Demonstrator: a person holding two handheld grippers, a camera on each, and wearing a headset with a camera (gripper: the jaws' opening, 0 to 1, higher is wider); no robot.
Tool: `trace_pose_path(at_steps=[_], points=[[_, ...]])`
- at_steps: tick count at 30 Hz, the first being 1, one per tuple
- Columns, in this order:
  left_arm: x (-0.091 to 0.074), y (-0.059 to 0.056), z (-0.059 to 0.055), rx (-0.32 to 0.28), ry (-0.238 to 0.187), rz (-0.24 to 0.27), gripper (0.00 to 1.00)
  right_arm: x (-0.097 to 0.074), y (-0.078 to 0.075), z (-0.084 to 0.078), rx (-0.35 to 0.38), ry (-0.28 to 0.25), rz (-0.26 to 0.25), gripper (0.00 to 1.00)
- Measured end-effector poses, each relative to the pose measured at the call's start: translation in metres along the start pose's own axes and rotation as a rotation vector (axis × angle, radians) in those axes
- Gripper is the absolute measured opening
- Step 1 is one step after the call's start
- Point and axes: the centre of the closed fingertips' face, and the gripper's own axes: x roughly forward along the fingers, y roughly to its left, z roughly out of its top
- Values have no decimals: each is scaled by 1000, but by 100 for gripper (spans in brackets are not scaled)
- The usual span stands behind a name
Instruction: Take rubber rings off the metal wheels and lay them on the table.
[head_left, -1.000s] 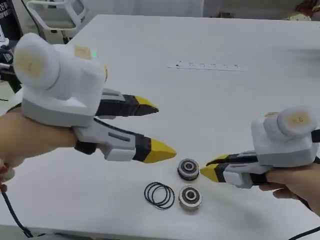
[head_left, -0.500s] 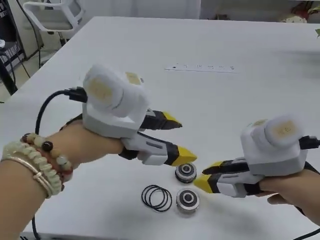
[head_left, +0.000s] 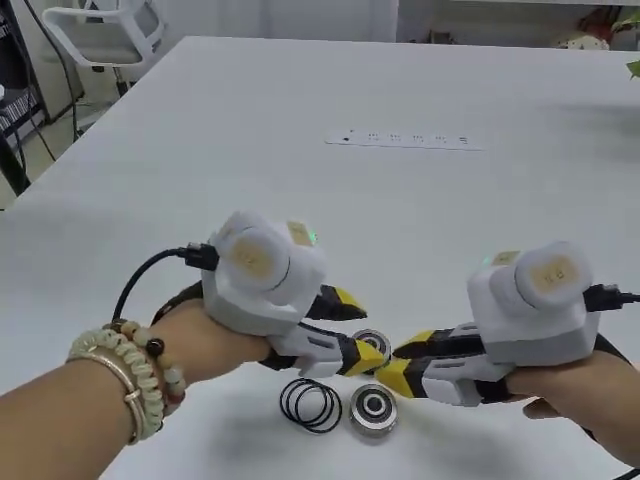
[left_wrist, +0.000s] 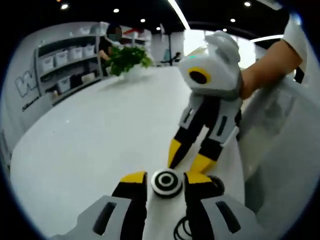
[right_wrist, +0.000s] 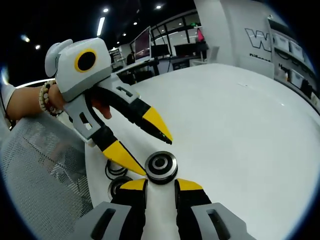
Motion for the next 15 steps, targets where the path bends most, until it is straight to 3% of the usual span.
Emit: trace_pose_path(at_steps=[4, 7, 9, 10, 11, 15], points=[[2, 3, -2, -67, 5, 13, 26, 1, 0, -1, -6, 2, 0, 19], [3, 1, -3, -53, 12, 8, 21, 2, 1, -1, -9, 2, 1, 19], [5, 0, -11, -24, 48, 8, 18, 2, 1, -1, -11, 2, -1, 19], [7, 2, -1, -17, -6, 25, 17, 2, 1, 0, -12, 2, 0, 19], [5, 0, -6, -30, 26, 14, 15, 3, 1, 0, -13, 2, 1, 18], [4, -1, -6, -46, 22, 11, 15, 3, 0, -1, -31, 3, -8, 17]])
